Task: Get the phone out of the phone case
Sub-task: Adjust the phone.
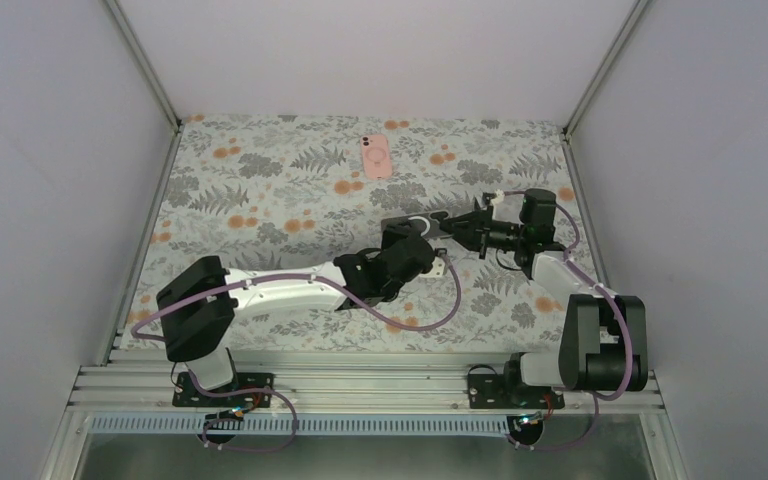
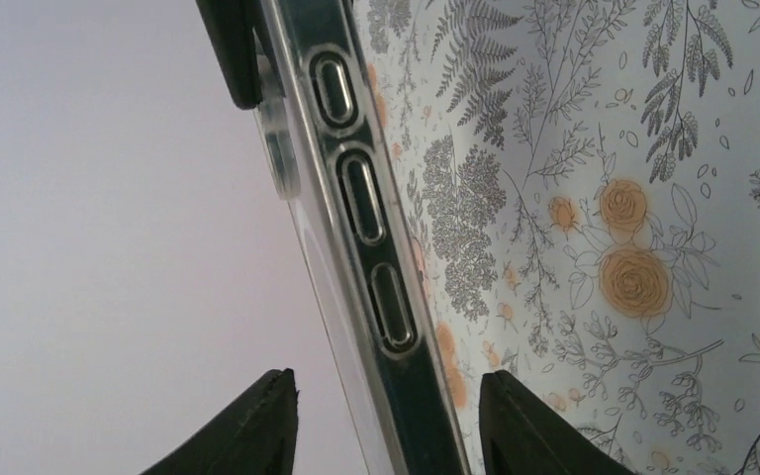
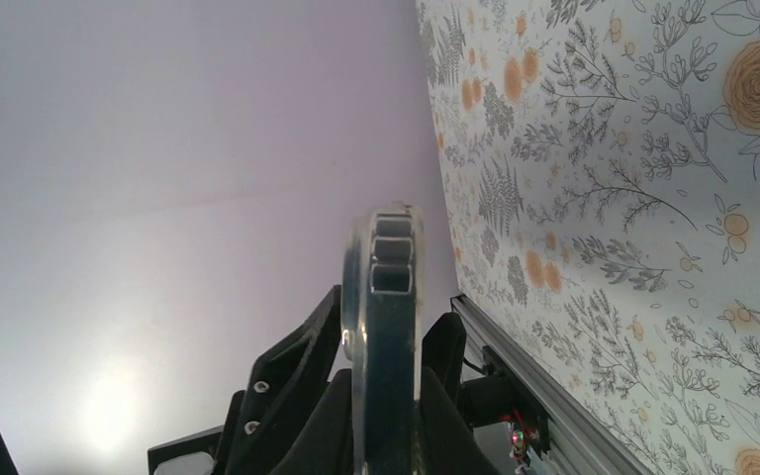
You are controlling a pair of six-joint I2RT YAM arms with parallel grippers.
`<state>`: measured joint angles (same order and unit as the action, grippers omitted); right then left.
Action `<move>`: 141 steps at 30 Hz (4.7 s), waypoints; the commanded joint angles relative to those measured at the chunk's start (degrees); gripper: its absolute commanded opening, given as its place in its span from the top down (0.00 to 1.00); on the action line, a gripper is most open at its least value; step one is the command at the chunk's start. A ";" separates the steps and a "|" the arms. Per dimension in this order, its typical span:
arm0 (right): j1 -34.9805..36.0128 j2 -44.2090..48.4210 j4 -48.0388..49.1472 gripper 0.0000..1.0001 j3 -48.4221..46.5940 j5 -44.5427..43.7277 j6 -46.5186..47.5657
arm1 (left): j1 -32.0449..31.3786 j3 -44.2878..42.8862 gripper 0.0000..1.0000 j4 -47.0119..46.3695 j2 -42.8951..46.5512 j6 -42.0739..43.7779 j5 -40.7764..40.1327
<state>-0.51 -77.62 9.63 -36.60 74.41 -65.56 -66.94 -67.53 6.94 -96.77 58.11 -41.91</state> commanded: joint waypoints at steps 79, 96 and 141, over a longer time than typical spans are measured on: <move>9.50 0.19 -9.78 0.01 -48.72 -2.18 35.98 | 41.07 -25.95 0.98 11.60 19.26 -68.81 93.02; 18.94 -2.05 8.47 0.08 -36.84 -9.17 14.83 | 44.83 -3.84 0.98 -24.51 20.70 -100.77 102.75; 25.31 -8.89 12.00 0.96 -40.68 -13.01 8.80 | 44.97 0.94 0.89 -26.09 21.45 -102.65 102.11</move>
<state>24.03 -86.67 21.10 -77.56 61.23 -56.29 -22.24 -63.94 -20.97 -76.86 -49.95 61.04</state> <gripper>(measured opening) 0.079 0.095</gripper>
